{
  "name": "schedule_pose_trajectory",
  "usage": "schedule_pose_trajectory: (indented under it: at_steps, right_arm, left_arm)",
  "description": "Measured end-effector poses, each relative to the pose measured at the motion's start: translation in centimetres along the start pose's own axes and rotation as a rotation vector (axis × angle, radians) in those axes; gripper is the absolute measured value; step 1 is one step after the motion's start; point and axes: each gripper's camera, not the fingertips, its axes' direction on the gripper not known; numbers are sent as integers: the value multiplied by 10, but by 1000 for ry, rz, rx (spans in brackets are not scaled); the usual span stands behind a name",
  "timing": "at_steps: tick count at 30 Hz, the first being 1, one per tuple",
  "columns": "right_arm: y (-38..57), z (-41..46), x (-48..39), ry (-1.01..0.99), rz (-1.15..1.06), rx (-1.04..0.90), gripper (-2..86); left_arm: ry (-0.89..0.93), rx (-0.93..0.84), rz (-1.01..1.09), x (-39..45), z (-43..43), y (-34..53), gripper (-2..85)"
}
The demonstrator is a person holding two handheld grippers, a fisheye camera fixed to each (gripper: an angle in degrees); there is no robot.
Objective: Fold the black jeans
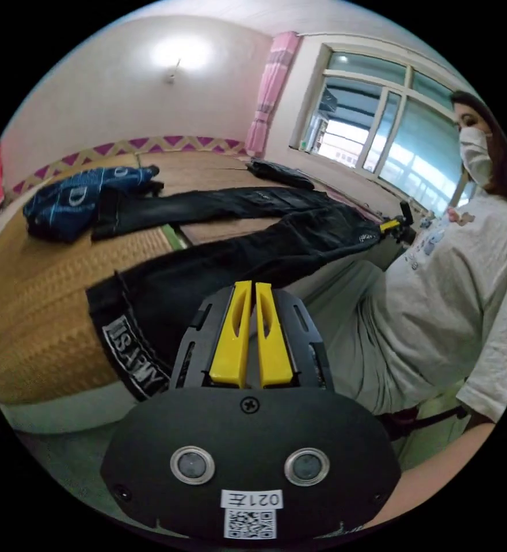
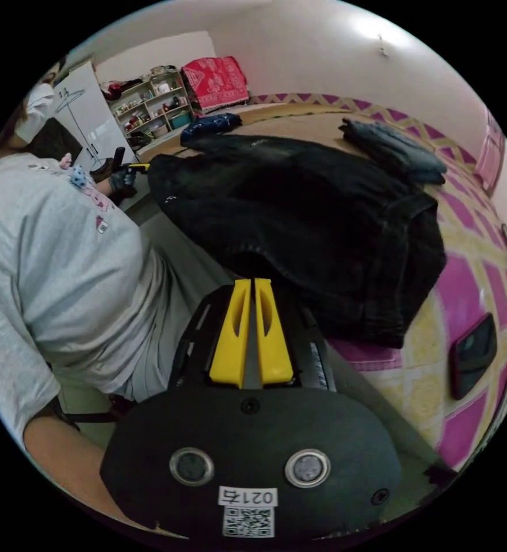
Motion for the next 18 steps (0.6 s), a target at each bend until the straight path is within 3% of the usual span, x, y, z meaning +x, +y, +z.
schedule_pose_trajectory:
  at_steps: [5, 7, 9, 12, 13, 18]
  right_arm:
    - [4, 2, -6, -1, -7, -78, 36]
    - [0, -9, -8, -27, -39, -89, 57]
    - [-5, -23, -6, -14, -45, -38, 65]
    - [-17, -30, 1, 88, -45, 47, 72]
    - [-23, -26, 6, 133, -41, 60, 72]
    - [-35, 2, 35, 192, 33, 130, 67]
  left_arm:
    - [133, 100, -119, -20, -34, 9, 0]
    - [-13, 247, -211, -31, -66, 13, 17]
    - [-217, 286, -297, -38, -82, 14, 53]
    - [-450, 176, -356, -49, -77, 7, 119]
    - [-445, 81, -385, -57, -66, 3, 117]
    - [-555, 25, -339, -46, -64, -18, 24]
